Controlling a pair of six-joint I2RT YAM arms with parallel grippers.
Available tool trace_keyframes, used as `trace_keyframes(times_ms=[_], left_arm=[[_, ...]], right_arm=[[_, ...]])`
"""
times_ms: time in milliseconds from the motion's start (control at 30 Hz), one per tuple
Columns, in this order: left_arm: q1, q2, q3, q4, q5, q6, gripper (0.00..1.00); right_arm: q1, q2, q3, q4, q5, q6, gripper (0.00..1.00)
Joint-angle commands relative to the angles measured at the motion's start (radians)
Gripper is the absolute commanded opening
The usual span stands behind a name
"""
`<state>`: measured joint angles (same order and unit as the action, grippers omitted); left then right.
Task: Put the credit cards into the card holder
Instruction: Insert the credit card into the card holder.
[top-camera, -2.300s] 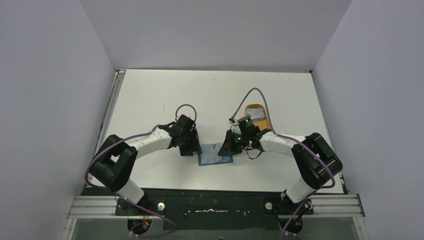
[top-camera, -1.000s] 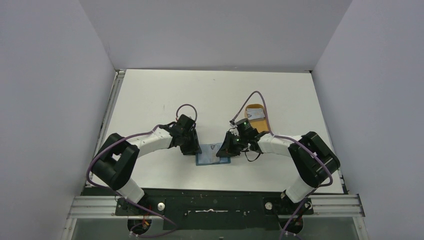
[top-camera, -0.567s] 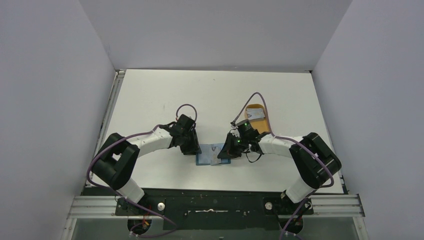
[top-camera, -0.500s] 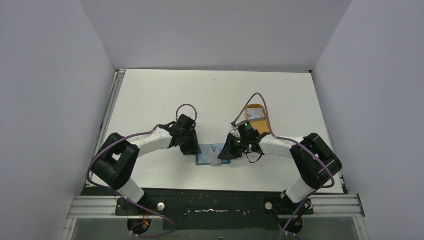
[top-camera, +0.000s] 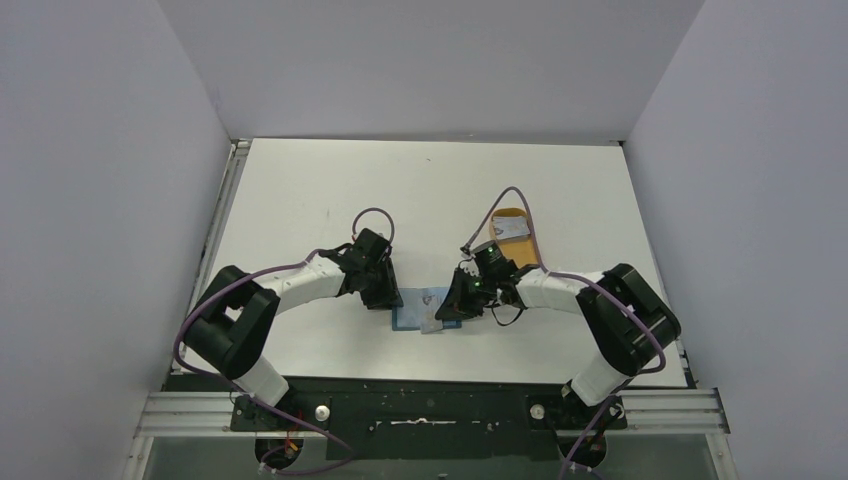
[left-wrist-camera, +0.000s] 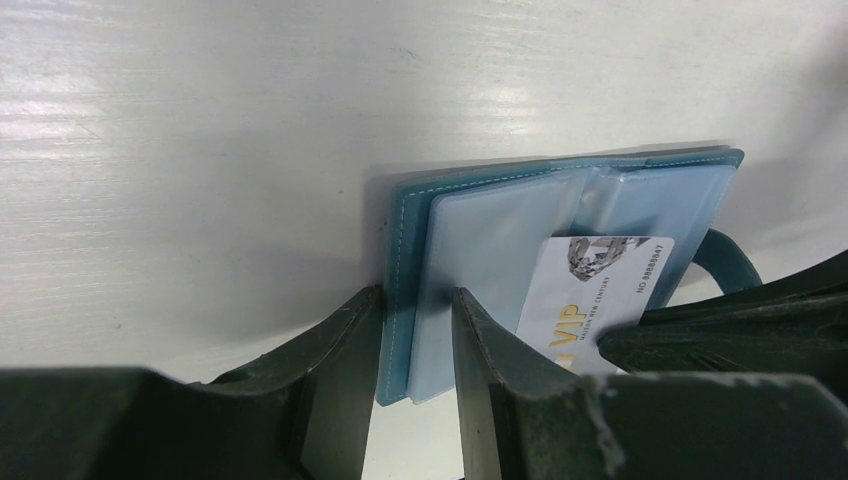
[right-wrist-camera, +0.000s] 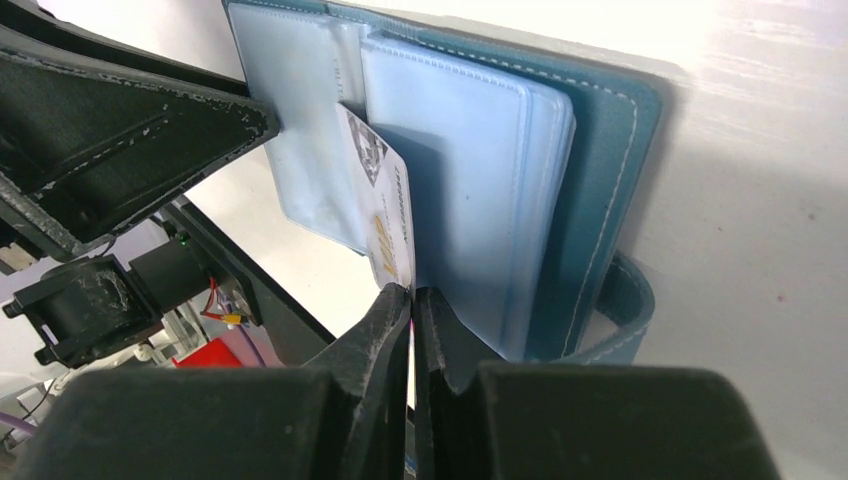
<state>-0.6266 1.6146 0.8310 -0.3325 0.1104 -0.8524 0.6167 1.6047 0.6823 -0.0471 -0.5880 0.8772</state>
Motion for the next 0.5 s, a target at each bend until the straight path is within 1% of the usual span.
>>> trace_keyframes(times_ms=[0,233,467], left_arm=[[-0.001,0.063,-0.04,-0.016,-0.04,0.024,0.3],[-0.001,0.059,-0.041,-0.014,-0.035,0.023,0.3],[-0.001,0.049,-0.041,-0.019,-0.033,0.025,0.3]], right_arm=[[0.018,0.043,0.039,0.012,0.022,-0.006,0.0],[0.025,0.076,0.065,0.031,0.028,0.016,0.0],[0.025,0.076,0.069,0.037,0.094,0.037,0.0]])
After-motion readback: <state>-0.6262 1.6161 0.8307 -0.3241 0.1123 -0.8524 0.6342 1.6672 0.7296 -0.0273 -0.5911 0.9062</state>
